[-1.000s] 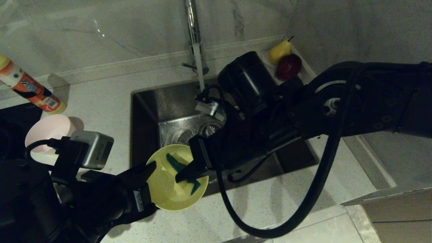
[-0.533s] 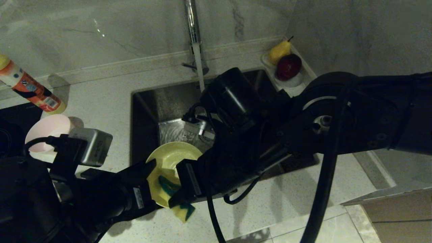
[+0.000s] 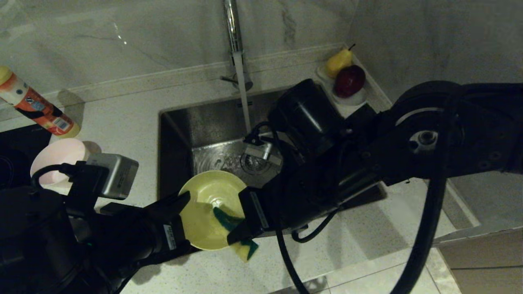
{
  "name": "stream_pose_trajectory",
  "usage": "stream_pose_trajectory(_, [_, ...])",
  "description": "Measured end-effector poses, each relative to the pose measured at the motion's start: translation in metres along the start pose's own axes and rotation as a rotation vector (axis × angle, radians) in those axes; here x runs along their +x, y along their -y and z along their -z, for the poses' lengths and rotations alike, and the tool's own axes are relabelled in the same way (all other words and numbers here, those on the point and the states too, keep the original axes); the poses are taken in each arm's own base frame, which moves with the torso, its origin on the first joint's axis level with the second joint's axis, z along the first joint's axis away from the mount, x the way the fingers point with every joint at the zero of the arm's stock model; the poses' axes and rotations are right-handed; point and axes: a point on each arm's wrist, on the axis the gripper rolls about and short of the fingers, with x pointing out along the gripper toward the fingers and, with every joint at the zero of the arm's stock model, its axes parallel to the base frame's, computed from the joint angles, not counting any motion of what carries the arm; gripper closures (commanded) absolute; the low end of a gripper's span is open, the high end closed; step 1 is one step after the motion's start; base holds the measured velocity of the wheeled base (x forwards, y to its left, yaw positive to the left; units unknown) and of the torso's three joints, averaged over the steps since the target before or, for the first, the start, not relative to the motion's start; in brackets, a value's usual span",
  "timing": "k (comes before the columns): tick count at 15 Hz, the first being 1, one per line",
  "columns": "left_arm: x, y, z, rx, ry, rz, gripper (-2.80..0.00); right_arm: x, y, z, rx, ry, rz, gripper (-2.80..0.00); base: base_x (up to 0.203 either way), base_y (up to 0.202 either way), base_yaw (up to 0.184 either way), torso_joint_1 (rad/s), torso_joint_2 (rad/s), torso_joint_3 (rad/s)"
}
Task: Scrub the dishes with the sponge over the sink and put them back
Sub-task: Wipe the bowl
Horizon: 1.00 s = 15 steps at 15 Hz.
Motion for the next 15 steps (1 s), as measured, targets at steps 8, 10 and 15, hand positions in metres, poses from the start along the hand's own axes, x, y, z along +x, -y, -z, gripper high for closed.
stream_pose_trajectory(8, [-0.012, -0.008, 0.013, 0.017, -0.03, 0.02, 0.0, -0.001, -0.02, -0.018, -0.092, 0.105, -0.079, 0.0, 0.0, 0.0, 0.0, 0.0, 0.0, 0.0])
stream_pose_trajectory(10, [-0.014, -0.009, 0.014, 0.006, -0.028, 0.032, 0.0, 0.014, -0.022, -0.016, -0.102, 0.087, -0.088, 0.0, 0.0, 0.0, 0.0, 0.0, 0.0, 0.0])
stream_pose_trajectory(15, [-0.011, -0.007, 0.001, -0.022, 0.01, 0.035, 0.0, 0.029, -0.021, -0.007, -0.08, 0.01, -0.064, 0.0, 0.0, 0.0, 0.0, 0.0, 0.0, 0.0])
